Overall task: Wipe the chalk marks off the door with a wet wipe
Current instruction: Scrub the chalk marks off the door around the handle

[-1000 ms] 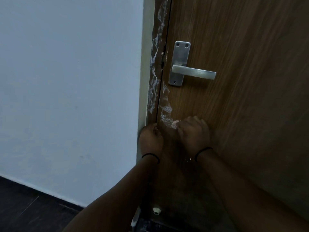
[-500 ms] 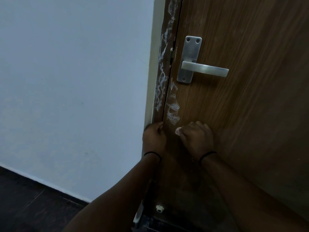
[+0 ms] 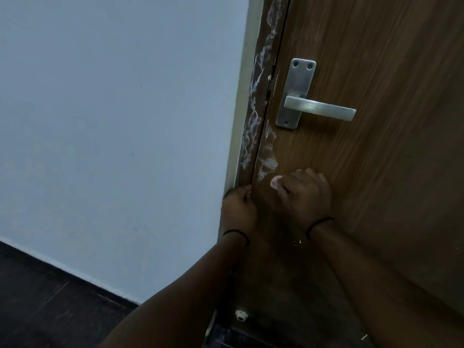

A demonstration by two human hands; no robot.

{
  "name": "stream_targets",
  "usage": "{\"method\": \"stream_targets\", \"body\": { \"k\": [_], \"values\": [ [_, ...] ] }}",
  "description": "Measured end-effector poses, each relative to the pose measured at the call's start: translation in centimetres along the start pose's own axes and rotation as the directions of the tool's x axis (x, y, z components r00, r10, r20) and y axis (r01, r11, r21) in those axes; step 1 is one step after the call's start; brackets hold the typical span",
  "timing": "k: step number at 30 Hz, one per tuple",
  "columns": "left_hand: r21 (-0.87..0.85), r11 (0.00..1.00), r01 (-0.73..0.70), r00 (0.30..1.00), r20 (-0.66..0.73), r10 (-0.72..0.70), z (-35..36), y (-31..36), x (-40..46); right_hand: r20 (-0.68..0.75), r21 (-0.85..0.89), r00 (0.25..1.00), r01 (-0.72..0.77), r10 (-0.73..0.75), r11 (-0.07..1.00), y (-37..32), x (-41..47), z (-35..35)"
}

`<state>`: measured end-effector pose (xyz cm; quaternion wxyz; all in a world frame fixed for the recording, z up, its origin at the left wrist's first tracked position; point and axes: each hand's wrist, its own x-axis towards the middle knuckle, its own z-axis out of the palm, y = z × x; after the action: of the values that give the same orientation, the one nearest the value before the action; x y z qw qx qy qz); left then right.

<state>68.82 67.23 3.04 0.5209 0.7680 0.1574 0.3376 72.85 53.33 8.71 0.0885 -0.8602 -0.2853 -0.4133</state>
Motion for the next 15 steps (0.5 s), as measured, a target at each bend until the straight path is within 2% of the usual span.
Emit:
{"method": "stream_targets", "body": {
  "k": [2,4,7,9,15],
  "values": [
    [-0.004,1.000,0.003,1.000,-0.002,-0.003,0.1,0.0,0.0,-0.068,0.009,0.998,-0.013,0.013,1.000,-0.5,1.4,-0.1],
    [-0.024,0.999,0.025,1.000,0.001,-0.025,0.1,-0.1,0.1,-0.075,0.005,0.997,0.023,-0.023,1.000,-1.8,2.1,0.1],
    [-0.046,0.999,0.021,1.000,0.002,-0.021,-0.1,0.0,0.1,0.057,0.000,0.989,0.140,-0.140,0.990,-2.5,1.7,0.7],
    [-0.059,0.998,0.028,1.000,0.006,-0.028,-0.1,-0.2,0.1,0.109,-0.008,0.980,0.169,-0.167,0.986,-1.5,1.2,0.6],
    [-0.134,0.989,0.065,0.998,0.000,-0.066,0.1,-0.3,-0.2,-0.091,0.028,0.994,0.067,-0.064,0.997,-1.6,3.0,-0.3]
  ]
}}
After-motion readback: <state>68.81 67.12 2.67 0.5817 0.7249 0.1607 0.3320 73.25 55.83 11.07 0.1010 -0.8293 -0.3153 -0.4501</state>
